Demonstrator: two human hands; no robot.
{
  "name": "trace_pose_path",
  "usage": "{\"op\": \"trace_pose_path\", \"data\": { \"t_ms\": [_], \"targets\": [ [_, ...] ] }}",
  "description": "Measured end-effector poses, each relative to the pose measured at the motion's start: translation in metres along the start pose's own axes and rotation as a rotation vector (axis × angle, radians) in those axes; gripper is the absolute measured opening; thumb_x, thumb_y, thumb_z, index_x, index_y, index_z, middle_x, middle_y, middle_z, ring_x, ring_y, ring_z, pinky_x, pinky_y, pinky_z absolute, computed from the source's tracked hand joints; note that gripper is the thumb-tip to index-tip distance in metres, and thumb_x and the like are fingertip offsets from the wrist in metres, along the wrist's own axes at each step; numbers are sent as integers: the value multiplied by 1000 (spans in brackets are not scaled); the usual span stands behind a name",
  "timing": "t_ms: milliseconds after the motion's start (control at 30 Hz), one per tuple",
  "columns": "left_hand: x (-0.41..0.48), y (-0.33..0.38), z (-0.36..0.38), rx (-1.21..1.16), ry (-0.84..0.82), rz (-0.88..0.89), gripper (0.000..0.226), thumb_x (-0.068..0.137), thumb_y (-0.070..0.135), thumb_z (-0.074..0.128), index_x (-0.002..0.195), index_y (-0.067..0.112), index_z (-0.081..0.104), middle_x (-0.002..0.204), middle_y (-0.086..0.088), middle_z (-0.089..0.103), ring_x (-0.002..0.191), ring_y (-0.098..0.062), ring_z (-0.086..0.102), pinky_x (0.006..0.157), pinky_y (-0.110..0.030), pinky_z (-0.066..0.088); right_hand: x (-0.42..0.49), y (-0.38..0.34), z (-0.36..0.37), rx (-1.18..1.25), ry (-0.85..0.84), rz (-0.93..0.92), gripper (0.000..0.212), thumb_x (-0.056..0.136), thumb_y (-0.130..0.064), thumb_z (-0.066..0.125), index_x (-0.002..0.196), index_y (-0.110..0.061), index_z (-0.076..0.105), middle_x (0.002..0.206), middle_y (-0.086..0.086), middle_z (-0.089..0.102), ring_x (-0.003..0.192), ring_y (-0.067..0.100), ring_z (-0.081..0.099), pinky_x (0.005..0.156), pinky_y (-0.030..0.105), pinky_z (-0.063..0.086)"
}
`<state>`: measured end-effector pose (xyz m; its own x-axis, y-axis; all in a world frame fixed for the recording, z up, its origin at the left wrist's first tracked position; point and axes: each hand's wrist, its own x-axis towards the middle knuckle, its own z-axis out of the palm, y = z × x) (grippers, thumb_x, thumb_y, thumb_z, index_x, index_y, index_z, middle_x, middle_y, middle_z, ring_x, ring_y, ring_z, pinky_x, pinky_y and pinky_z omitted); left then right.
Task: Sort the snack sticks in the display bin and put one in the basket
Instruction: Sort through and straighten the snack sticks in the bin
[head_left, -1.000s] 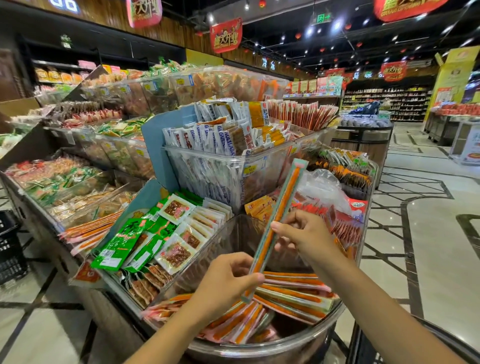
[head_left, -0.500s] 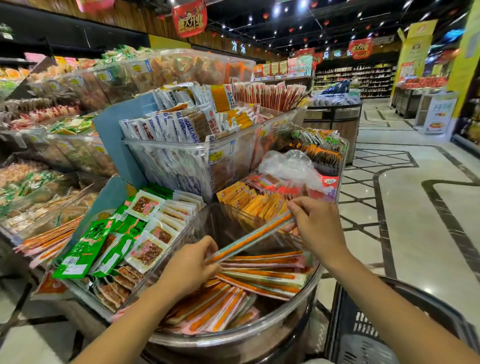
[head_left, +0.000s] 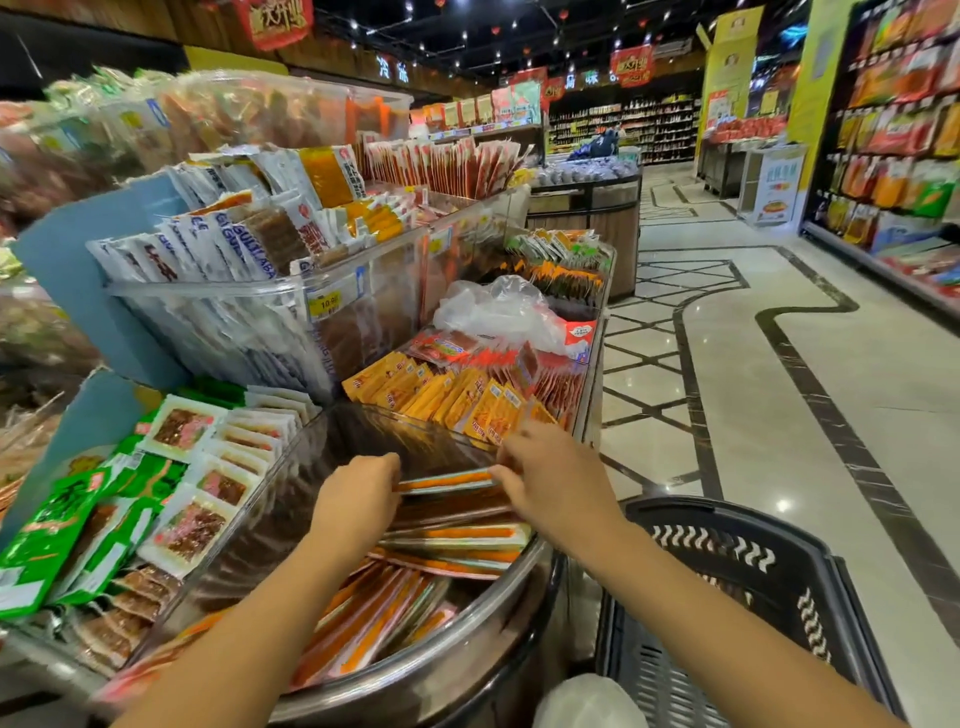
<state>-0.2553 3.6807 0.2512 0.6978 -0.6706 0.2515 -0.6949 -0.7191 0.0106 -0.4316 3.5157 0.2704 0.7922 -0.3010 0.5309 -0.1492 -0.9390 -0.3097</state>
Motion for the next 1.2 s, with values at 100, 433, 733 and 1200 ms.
{"op": "trace_pose_path", "data": {
  "t_ms": [100, 433, 733, 1200],
  "targets": [
    [-1, 1, 9, -35, -48, -6, 3, 93, 23, 63, 95, 23, 65, 96, -1, 68, 91, -25, 67, 75, -38, 54, -2, 2, 3, -91, 5, 2, 23, 98, -43, 58, 105, -24, 68, 102, -5, 60, 96, 15, 54, 76, 29, 48],
    [-15, -19, -24, -287, -74, 100, 27, 95, 16, 64, 122, 17, 70, 118, 1, 72, 109, -16, 66, 97, -36, 53, 3, -9, 6, -231, 42, -24, 25, 95, -45, 61, 99, -23, 73, 97, -2, 63, 96, 20, 55, 81, 36, 46],
    [-57, -104, -54, -153, 389, 103, 17, 87, 13, 72, 105, 14, 71, 113, -4, 68, 107, -27, 59, 89, -45, 52, 11, -82, 43, 383, -511, -291, 11, 90, -23, 69, 97, -28, 75, 92, -16, 66, 89, 4, 62, 84, 37, 55],
    [-62, -113, -38, -202, 294, 76, 52, 87, 25, 74, 136, 19, 57, 143, -4, 51, 132, -23, 43, 113, -40, 34, 6, -96, 57, 283, -895, -299, 30, 80, -25, 84, 106, -30, 71, 109, -15, 65, 100, 4, 58, 88, 33, 54]
  ]
}}
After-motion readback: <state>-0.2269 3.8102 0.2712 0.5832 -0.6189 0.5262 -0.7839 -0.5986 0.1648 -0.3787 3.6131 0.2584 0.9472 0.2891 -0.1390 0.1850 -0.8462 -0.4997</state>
